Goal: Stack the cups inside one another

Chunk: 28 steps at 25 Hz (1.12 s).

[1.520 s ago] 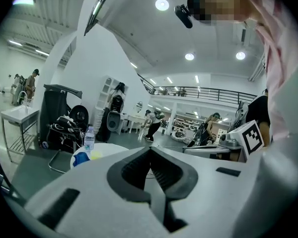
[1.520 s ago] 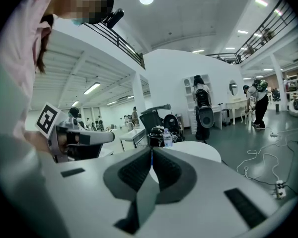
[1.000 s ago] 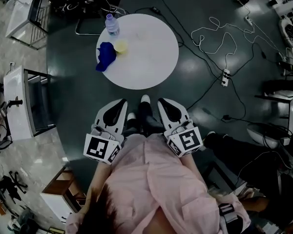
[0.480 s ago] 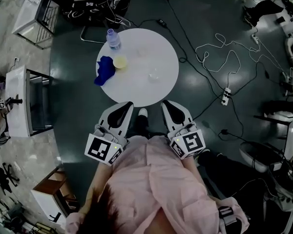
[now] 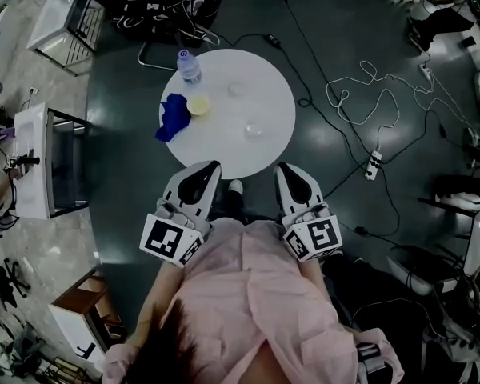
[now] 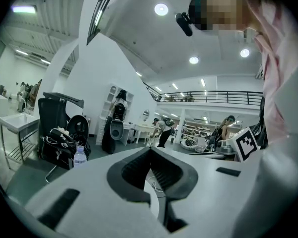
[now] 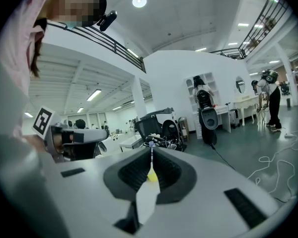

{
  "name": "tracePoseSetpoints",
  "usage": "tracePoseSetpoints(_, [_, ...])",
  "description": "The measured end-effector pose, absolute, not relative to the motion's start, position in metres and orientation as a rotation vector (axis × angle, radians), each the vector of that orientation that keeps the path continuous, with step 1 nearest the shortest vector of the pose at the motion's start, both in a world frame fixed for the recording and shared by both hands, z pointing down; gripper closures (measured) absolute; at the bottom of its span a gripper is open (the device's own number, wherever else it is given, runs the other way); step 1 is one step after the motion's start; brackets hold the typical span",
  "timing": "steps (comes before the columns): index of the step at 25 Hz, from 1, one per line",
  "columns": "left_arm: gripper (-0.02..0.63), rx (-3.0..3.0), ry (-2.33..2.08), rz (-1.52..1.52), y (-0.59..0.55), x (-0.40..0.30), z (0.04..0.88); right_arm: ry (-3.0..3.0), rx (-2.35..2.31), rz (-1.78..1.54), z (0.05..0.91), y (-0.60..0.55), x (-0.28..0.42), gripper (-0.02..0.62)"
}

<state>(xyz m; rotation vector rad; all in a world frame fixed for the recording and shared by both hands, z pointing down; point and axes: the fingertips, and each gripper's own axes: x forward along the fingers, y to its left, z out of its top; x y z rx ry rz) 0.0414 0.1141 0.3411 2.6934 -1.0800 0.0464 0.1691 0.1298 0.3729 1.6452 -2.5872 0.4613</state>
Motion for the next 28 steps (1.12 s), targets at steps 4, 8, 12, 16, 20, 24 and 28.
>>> tracePoseSetpoints(4, [0.591, 2.695, -1.074, 0.051, 0.104, 0.041, 0.340, -2.565, 1.691, 0.474, 0.371, 0.120, 0.175, 0.563])
tracePoseSetpoints(8, [0.591, 2.693, -1.058, 0.056, 0.091, 0.036, 0.343, -2.544, 1.718, 0.490, 0.373, 0.108, 0.174, 0.563])
tracePoseSetpoints(12, [0.591, 2.688, -1.024, 0.061, 0.071, 0.028, 0.343, -2.506, 1.749, 0.507, 0.374, 0.092, 0.169, 0.563])
tracePoseSetpoints(16, [0.591, 2.691, -0.989, 0.066, 0.047, 0.017, 0.341, -2.417, 1.832, 0.518, 0.376, 0.076, 0.175, 0.563])
tracePoseSetpoints(20, [0.591, 2.701, -0.929, 0.078, 0.024, 0.007, 0.341, -2.324, 1.922, 0.545, 0.379, 0.064, 0.180, 0.563])
tracePoseSetpoints(24, [0.592, 2.703, -0.851, 0.093, 0.011, 0.002, 0.345, -2.262, 1.987, 0.547, 0.379, 0.059, 0.178, 0.563])
tracePoseSetpoints(28, [0.591, 2.714, -0.814, 0.130, 0.002, -0.002, 0.348, -2.219, 2.029, 0.557, 0.381, 0.058, 0.172, 0.563])
